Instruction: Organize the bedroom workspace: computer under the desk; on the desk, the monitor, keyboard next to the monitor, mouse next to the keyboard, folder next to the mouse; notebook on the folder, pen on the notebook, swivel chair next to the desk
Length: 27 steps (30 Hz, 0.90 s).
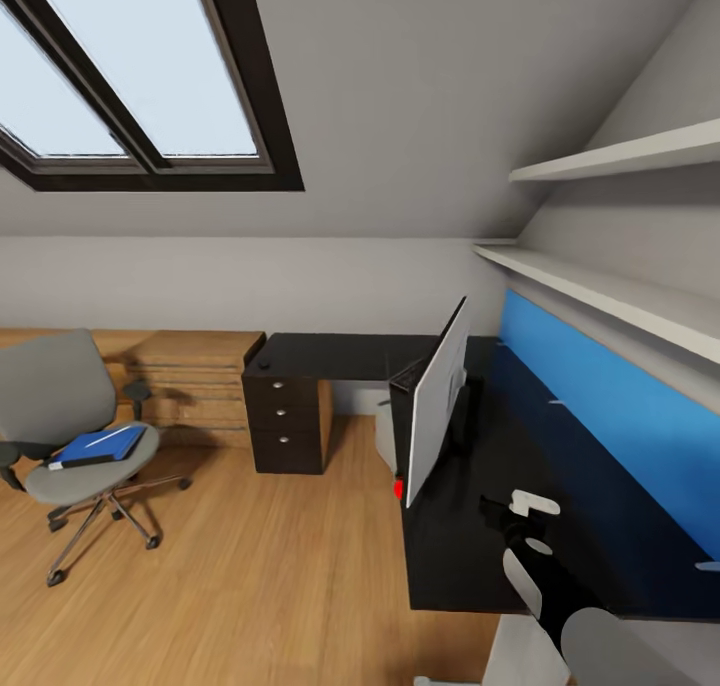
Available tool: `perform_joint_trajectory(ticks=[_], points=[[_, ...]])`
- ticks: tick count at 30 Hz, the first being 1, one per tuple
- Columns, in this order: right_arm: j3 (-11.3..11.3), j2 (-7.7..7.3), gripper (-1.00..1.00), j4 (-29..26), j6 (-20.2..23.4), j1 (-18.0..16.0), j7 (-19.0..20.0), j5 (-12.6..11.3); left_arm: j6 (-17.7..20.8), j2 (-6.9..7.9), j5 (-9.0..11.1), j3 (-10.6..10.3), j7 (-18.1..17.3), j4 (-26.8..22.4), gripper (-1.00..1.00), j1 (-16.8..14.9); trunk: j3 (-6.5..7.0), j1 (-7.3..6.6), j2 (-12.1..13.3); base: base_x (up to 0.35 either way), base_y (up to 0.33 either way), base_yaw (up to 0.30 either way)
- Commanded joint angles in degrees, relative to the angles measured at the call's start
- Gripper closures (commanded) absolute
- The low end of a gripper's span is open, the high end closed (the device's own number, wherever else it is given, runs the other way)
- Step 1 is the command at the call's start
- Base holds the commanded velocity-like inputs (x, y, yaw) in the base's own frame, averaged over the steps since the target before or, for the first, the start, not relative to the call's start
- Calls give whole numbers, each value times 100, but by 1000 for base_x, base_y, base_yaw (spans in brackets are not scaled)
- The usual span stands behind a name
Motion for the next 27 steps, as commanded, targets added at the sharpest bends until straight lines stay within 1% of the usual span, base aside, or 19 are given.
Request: perform_joint_trajectory(ticks=[1, 5, 9, 11, 12, 13, 17, 21, 27], points=[[8, -1, -100, 7, -51, -2, 4, -46, -25, -3, 39, 27, -19, 5, -100, -2, -2, 5, -3, 321, -110, 0], [8, -1, -100, 18, -180, -2, 15, -47, -24, -3, 39, 27, -22, 5, -100, -2, -2, 5, -3, 321, -69, 0], [21, 7, -100, 33, -452, -2, 19, -41, -24, -3, 39, 27, -26, 5, -100, -2, -2, 5, -3, 322, -17, 0], [24, 90, -100, 36, -546, -2, 20, -24, -24, -3, 39, 27, -26, 5, -100, -2, -2, 5, -3, 317, 97, 0], [25, 109, -100, 37, -555, -2, 20, -20, -23, -3, 40, 27, -27, 5, -100, -2, -2, 5, -3, 310, 128, 0], [25, 166, -100, 38, -581, -2, 20, -6, -23, -3, 41, 27, -29, 5, -100, -2, -2, 5, -3, 285, 190, 0], [26, 214, -100, 45, -596, -2, 20, 3, -23, -3, 45, 33, -27, 5, -100, -2, -2, 5, -3, 267, 209, 4], [30, 244, -100, 65, -600, -2, 20, 11, -23, -3, 41, 29, -20, 5, -100, -2, -2, 5, -3, 111, 91, 120], [35, 246, -100, 117, -605, -2, 20, 14, -23, -3, 39, 27, -19, 5, -100, -2, -2, 5, -3, 14, 11, 255]])
